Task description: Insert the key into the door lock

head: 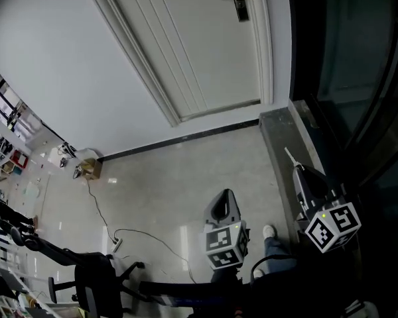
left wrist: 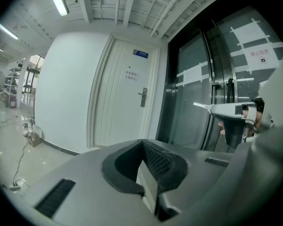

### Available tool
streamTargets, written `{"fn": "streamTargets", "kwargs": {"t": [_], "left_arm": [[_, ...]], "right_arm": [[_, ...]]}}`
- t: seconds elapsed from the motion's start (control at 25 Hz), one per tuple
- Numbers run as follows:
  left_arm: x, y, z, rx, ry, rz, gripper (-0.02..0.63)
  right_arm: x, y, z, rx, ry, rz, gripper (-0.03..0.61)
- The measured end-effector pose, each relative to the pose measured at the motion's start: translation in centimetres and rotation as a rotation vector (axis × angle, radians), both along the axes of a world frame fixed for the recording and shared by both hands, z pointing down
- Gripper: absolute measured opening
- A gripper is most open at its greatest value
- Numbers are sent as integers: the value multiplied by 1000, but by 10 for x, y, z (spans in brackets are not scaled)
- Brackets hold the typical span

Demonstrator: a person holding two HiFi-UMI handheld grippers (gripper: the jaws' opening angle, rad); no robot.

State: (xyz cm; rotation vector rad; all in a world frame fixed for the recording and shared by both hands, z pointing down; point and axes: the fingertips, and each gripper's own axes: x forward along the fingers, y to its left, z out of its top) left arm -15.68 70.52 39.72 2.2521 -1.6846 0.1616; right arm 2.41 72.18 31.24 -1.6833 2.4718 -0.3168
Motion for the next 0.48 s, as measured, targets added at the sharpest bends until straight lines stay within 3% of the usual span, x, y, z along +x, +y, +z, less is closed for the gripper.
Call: {"fn": "streamTargets", "kwargs": {"t": [0.48], "left_arm": [[34, -140, -16, 12, -2, -24, 2]], "right_arm": [[24, -145, -10, 3, 6, -62, 12]]}}
